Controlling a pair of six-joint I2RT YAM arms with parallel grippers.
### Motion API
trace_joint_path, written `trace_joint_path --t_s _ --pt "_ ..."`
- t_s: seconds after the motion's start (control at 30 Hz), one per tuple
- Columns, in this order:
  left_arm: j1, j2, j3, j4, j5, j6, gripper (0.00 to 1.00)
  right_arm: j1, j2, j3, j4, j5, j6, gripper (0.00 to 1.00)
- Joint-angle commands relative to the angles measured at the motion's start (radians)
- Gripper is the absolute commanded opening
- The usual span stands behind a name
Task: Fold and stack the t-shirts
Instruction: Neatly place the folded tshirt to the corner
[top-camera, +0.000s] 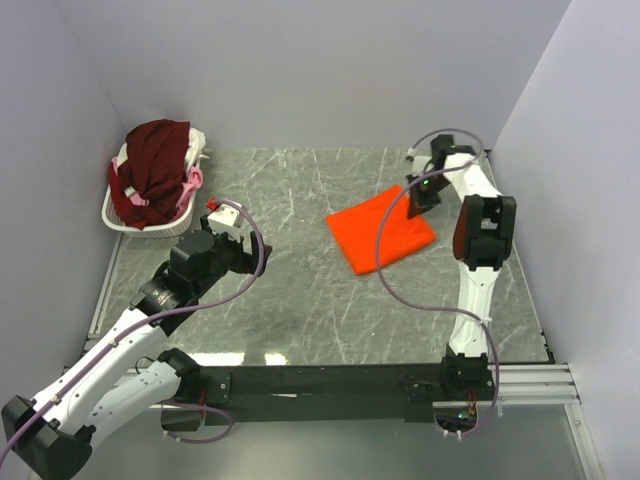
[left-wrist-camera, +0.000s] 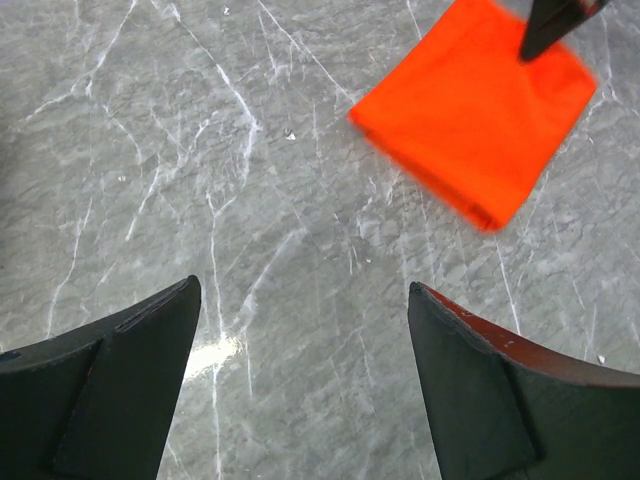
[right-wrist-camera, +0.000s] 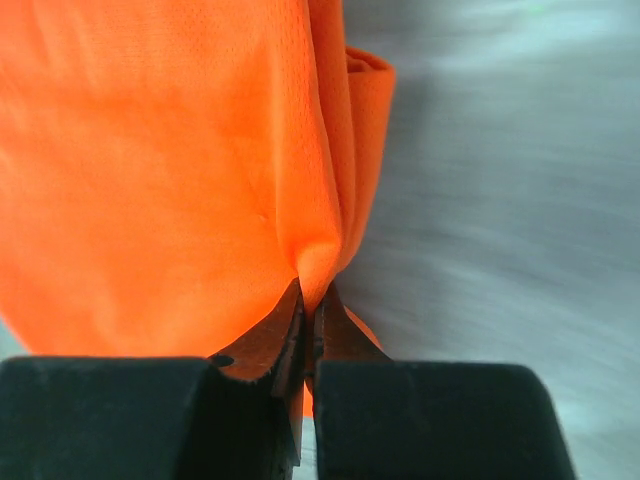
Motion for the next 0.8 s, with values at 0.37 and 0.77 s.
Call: trace_joint_path --t_s 0.37,0.77 --pt "-0.001 -0.003 0.007 0.012 0.024 0.026 0.89 -0.22 0.056 0.288 0.164 0.664 -0.179 0.0" --pt "-0.001 -0.025 -0.007 0.035 -0.008 0.007 0.91 -0.205 -0.072 0.155 0.418 0.828 -0.25 0.57"
